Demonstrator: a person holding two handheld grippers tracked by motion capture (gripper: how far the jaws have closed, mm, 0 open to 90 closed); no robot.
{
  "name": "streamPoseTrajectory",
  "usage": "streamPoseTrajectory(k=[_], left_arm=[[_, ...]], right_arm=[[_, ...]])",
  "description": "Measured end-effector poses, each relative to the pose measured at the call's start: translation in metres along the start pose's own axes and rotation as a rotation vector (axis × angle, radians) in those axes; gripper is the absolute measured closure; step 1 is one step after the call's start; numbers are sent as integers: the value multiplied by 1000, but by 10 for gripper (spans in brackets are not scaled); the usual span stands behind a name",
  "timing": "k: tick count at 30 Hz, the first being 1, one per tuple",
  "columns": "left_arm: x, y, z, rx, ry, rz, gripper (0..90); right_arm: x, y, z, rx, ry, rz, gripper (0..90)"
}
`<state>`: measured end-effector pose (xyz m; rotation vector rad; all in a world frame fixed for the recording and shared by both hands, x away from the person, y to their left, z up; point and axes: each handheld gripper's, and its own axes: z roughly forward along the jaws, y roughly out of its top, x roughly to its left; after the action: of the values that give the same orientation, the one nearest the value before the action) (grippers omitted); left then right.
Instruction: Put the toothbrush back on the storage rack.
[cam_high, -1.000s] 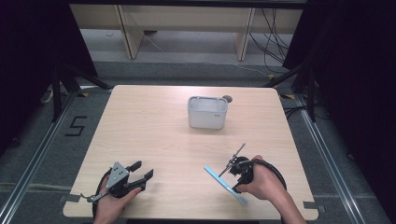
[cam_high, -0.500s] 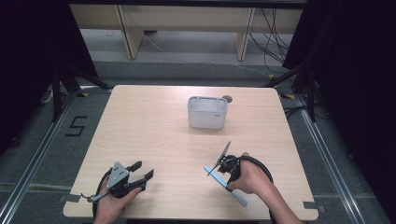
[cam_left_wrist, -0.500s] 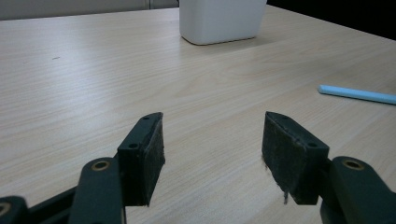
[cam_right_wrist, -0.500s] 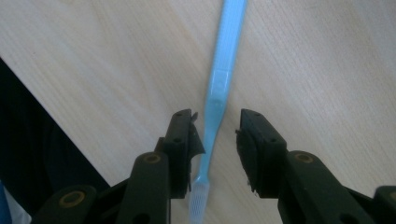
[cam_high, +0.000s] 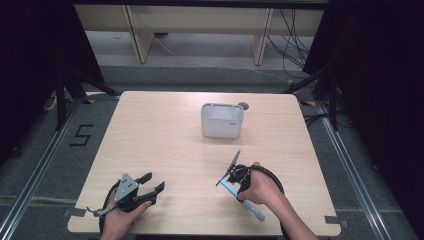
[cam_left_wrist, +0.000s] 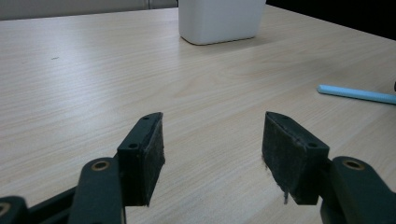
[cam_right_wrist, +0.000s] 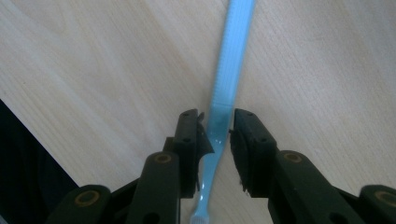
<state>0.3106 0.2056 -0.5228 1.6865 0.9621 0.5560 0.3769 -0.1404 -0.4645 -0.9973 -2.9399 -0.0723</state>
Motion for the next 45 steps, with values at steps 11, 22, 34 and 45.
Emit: streamPoseTrajectory(k=[11, 22, 34, 45], left_arm=[[0, 0, 0, -1, -1, -1, 384], [0, 0, 0, -2, -1, -1, 384], [-1, 0, -1, 12, 5, 3, 385], [-1, 0, -1, 16, -6, 12, 402]], right_arm=[[-2, 4, 4, 4, -18, 12, 729], [0, 6, 10, 19, -36, -10, 763], [1, 4, 11, -1, -39, -57, 791], [-1, -1, 6, -14, -46, -71, 793]])
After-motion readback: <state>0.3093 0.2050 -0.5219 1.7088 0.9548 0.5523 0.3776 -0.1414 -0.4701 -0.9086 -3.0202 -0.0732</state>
